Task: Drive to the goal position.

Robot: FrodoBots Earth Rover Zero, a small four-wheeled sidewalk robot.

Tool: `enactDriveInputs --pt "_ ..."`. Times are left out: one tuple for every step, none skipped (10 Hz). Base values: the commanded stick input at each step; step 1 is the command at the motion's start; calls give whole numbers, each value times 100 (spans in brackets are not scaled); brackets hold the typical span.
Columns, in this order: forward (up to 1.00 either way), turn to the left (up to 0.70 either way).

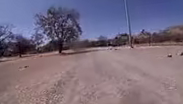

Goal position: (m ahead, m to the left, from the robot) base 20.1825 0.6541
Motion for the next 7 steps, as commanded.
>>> enactDriveInputs --pt "100 0" --pt "100 0" --pt "100 0" --pt "100 0" --pt "100 0" --pt "100 0" --pt "100 0"
